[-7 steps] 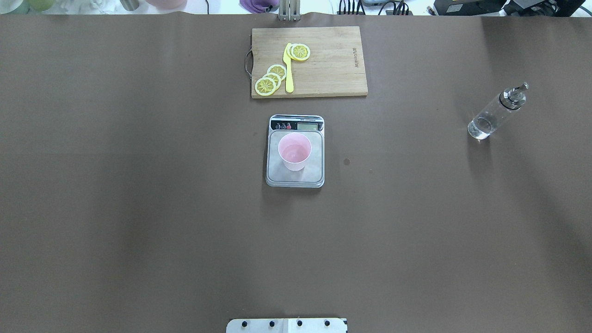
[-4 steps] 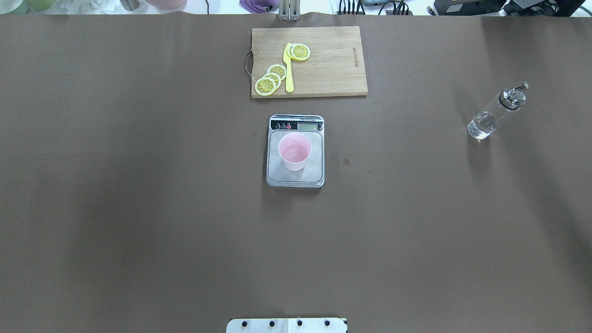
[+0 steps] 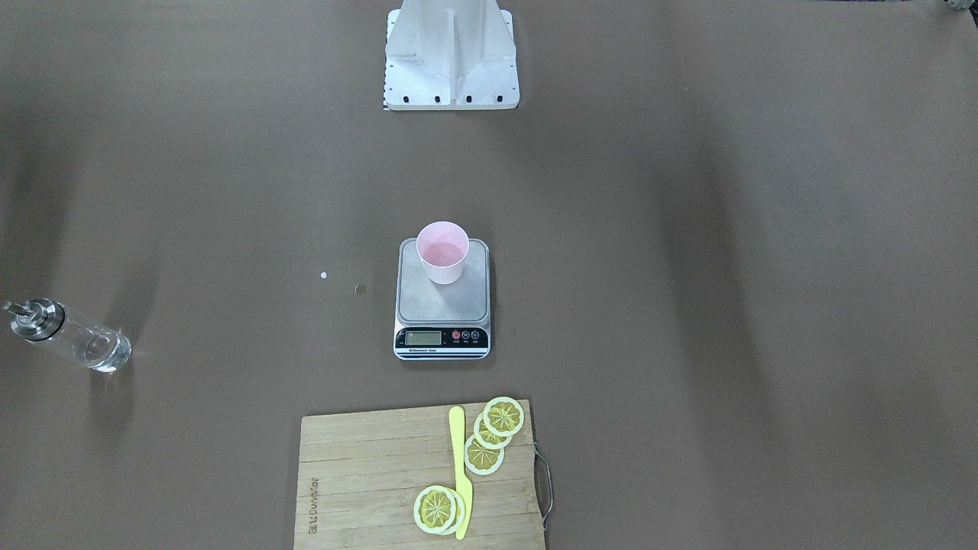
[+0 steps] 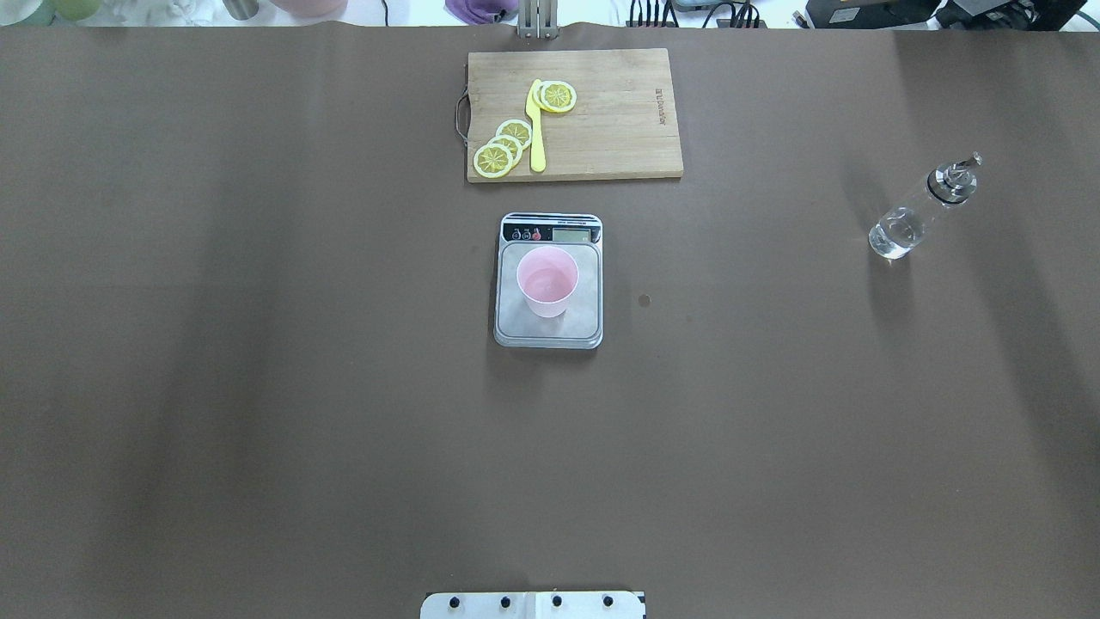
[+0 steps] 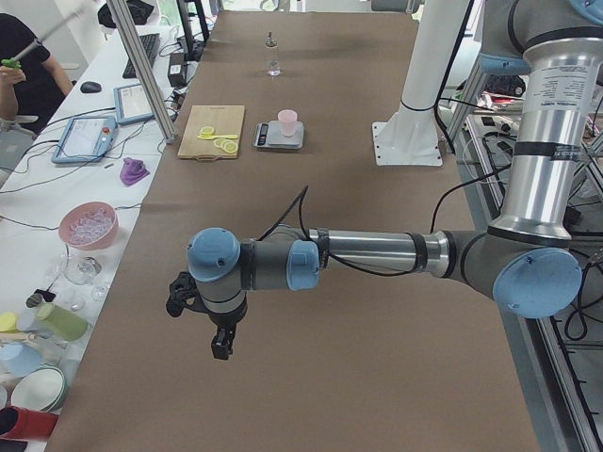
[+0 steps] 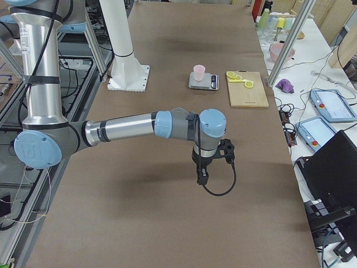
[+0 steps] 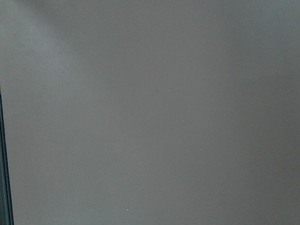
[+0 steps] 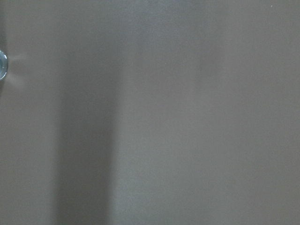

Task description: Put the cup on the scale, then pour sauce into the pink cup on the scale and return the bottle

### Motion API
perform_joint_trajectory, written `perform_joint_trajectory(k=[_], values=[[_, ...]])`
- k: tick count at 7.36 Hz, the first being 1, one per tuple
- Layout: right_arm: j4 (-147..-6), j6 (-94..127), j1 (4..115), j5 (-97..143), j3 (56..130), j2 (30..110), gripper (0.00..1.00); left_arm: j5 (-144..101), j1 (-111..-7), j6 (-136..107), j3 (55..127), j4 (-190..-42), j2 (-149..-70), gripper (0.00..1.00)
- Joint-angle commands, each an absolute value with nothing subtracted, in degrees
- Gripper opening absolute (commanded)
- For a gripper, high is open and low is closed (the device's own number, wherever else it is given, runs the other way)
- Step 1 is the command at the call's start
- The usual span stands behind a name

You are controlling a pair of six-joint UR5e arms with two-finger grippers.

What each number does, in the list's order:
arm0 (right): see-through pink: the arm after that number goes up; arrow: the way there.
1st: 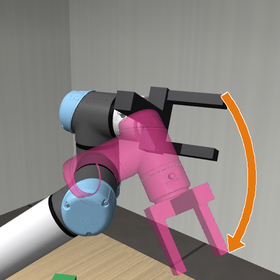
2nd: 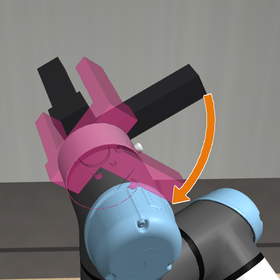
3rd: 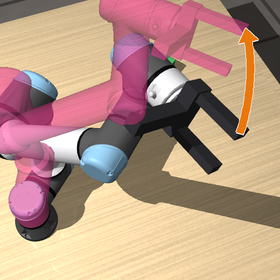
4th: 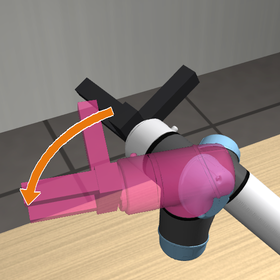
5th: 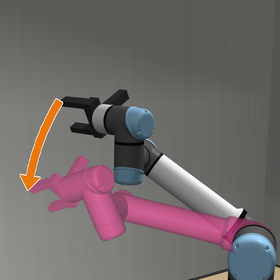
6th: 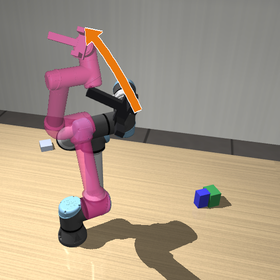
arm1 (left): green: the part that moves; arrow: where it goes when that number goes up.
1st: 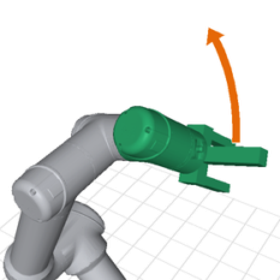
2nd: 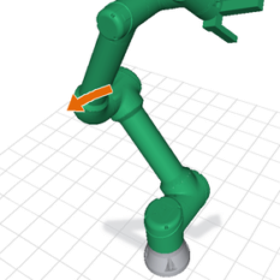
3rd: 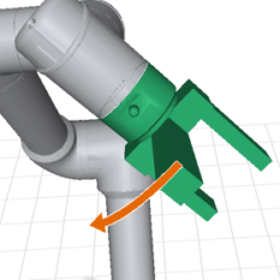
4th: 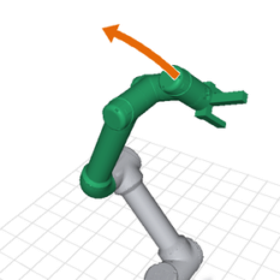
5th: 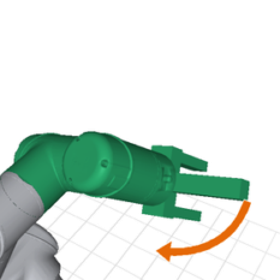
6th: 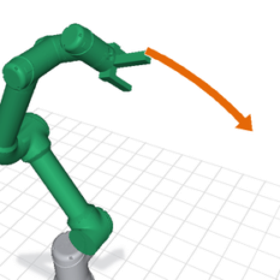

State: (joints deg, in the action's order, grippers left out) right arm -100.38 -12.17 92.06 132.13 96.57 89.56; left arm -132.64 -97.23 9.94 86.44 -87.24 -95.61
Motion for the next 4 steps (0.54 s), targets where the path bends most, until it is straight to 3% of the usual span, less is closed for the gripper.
perform_joint_trajectory(k=[1,4], values=[[-98.1,-10.1,92.2,132.2,94.6,89.2,1.00,-133.8,-96.9,2.5,88.0,-87.3,-95.1,0.98],[-98.0,-9.2,92.2,132.3,94.6,89.4,1.00,-133.8,-96.2,2.3,89.3,-87.3,-95.0,0.98]])
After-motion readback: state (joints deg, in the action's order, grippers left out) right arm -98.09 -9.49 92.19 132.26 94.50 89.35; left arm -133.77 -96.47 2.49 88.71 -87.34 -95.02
